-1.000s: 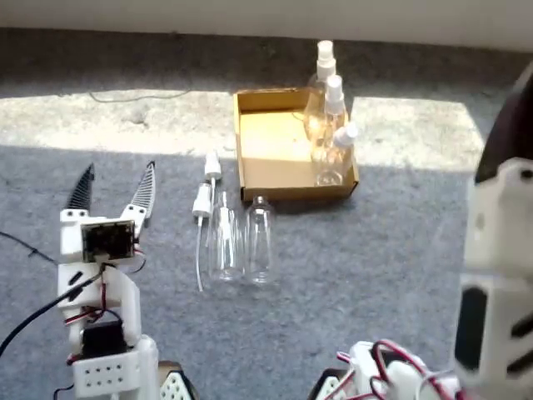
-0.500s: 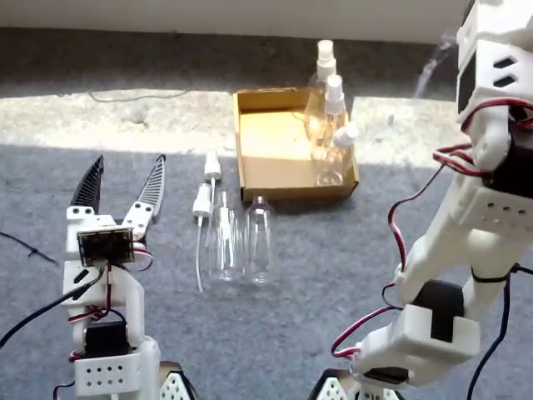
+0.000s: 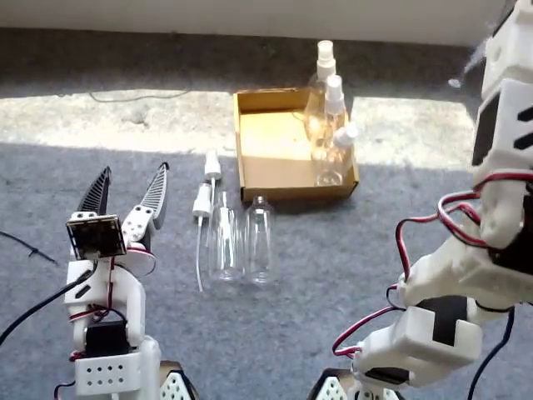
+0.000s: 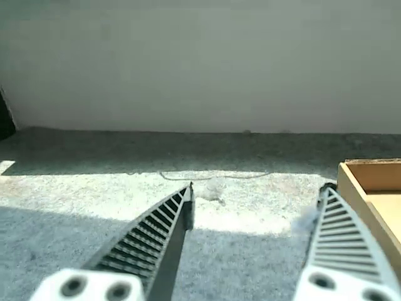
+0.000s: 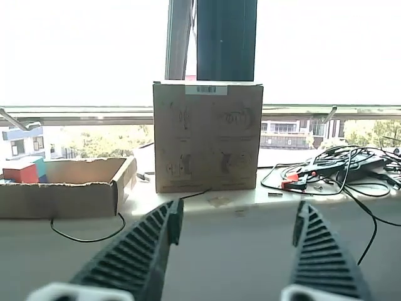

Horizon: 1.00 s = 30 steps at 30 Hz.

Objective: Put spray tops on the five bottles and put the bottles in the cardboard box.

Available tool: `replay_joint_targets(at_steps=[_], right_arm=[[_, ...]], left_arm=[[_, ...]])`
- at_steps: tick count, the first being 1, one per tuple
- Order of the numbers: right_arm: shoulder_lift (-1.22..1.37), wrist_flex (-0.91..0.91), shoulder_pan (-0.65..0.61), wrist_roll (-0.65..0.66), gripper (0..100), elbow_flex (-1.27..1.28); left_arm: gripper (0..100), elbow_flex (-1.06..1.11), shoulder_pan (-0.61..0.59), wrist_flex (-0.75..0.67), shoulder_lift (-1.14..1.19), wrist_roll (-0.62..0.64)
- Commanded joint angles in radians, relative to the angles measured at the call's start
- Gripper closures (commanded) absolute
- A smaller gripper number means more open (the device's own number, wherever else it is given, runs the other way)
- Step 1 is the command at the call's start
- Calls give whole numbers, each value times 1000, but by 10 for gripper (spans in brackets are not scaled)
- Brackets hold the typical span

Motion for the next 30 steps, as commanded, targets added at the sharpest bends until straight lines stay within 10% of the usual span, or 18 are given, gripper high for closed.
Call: replay_joint_targets(at_steps=[1,30], right_arm=[[39,5,10,49,761,-153],[-1,-272,185,32,778,-245]], left_arm=[[716,22,13,95,-2,6],[716,22,10,100,-2,6]])
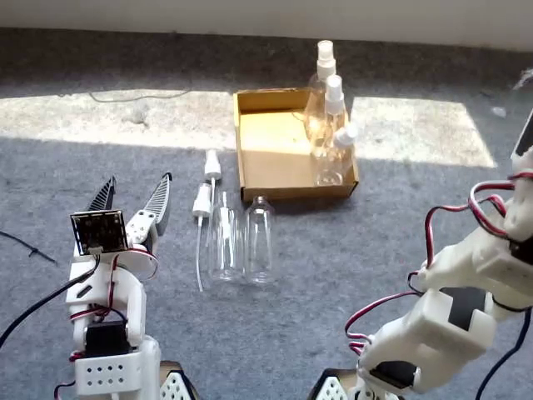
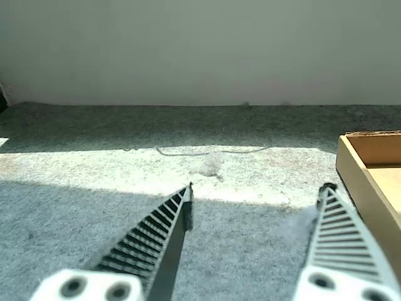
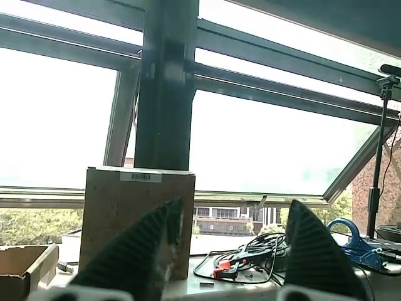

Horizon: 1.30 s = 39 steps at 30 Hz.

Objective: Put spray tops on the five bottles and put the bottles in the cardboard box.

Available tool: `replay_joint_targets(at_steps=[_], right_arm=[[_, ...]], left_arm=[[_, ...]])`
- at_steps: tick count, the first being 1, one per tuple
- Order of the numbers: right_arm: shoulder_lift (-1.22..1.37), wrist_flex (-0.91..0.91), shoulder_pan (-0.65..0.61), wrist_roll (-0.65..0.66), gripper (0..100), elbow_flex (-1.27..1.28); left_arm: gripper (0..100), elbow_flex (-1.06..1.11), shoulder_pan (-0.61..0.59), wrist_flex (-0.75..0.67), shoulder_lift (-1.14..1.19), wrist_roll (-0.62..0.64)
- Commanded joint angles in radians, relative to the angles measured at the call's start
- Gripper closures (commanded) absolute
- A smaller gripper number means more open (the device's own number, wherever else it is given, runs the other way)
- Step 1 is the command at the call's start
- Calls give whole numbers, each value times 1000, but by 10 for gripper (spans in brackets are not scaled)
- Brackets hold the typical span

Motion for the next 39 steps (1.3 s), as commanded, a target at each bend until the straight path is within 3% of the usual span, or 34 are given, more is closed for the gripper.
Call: replay_joint_targets(at_steps=[1,11,14,20,25,28,34,39], right_arm=[[-81,-33,2,8,778,-136],[-71,-68,27,52,778,-122],[-38,97,-24,58,778,-65],[-31,639,-108,57,778,-51],[-94,680,-87,57,778,22],[-188,680,-122,57,778,240],[-503,670,-177,114,778,1027],[-777,550,-280,173,778,1549]], left_arm=[[716,22,10,3,-2,6],[716,22,10,3,-2,6],[716,22,10,3,1,8],[716,22,12,3,4,8],[716,22,8,3,2,6],[716,22,8,5,5,6],[716,22,15,127,-2,8],[716,22,12,212,-2,6]])
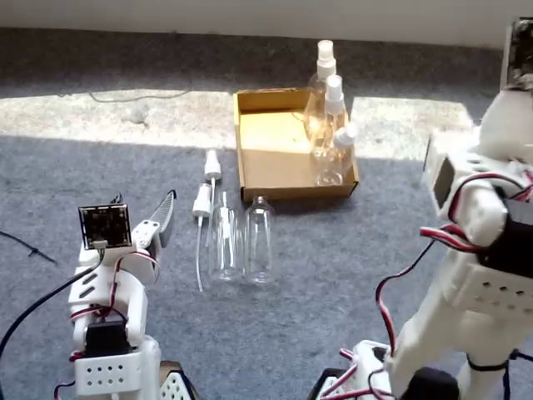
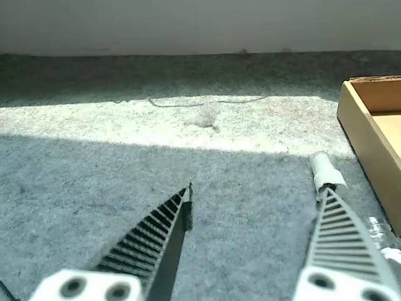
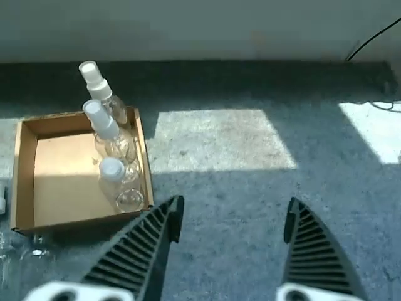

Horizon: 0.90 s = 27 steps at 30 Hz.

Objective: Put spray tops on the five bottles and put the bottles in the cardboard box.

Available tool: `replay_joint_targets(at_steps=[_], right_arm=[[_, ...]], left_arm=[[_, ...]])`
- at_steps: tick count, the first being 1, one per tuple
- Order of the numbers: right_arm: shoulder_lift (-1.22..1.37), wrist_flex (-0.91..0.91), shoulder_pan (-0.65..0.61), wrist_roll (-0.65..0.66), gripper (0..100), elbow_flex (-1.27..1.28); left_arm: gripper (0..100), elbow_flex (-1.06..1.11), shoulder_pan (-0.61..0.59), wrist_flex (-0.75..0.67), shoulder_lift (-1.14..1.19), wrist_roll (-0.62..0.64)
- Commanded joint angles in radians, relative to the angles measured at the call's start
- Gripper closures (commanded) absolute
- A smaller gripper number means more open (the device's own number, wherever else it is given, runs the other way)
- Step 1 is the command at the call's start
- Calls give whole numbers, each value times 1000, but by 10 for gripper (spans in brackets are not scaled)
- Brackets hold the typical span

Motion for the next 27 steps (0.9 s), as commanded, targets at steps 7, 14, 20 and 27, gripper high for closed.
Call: replay_joint_targets(at_steps=[7,14,20,27], right_arm=[[-414,-255,-137,58,776,935],[-461,-257,-369,28,775,1075],[-389,-320,-618,-91,775,1069],[-104,-412,-782,-186,775,949]], left_arm=[[715,-19,-45,199,2,-196],[715,-150,-209,325,7,-242],[715,-277,-243,523,8,-259],[713,-94,-246,511,-4,-264]])
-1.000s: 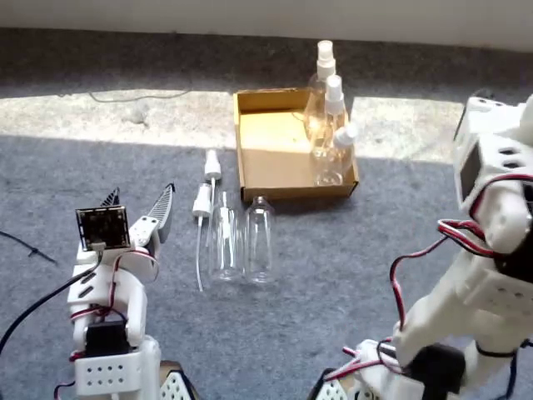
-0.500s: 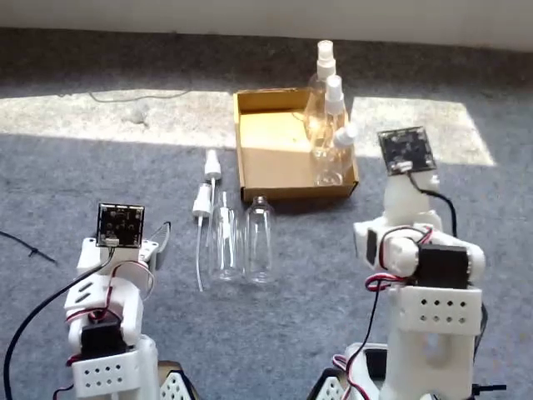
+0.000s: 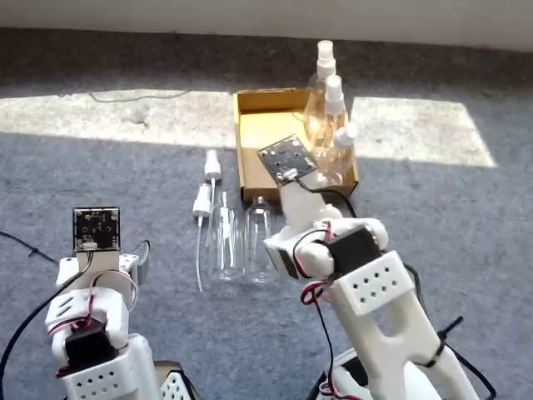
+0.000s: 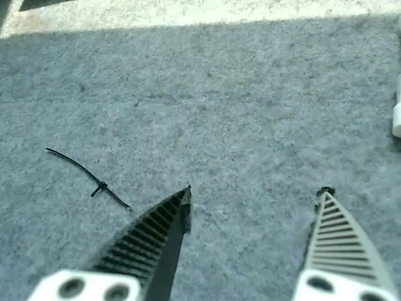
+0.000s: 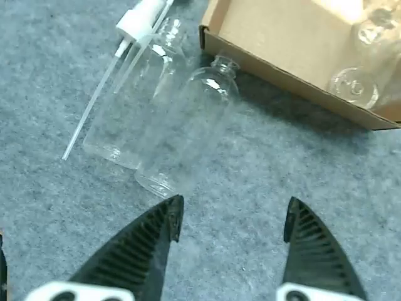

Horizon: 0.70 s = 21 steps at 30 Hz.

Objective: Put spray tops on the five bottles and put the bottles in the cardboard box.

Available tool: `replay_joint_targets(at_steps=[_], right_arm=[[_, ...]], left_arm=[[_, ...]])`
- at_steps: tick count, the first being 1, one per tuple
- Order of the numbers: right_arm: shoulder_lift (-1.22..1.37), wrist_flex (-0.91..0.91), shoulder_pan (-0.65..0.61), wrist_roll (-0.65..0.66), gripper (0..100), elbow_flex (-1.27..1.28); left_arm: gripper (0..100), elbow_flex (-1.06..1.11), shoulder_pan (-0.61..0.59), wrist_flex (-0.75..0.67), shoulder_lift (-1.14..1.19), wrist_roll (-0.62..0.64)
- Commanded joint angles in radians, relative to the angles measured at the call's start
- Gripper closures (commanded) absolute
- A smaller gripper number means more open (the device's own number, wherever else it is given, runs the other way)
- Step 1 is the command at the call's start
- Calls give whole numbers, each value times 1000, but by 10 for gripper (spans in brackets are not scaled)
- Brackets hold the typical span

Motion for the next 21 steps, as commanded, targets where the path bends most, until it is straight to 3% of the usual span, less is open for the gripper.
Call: replay_joint_targets(at_steps=[1,12,21], right_arm=[[168,-24,-54,-83,775,-148],[585,-31,-166,-275,775,-404],[723,-140,-102,-322,774,-414]], left_arm=[[713,104,-12,-69,1,-11],[713,171,-10,-129,1,-12],[713,174,-5,-124,1,-12]])
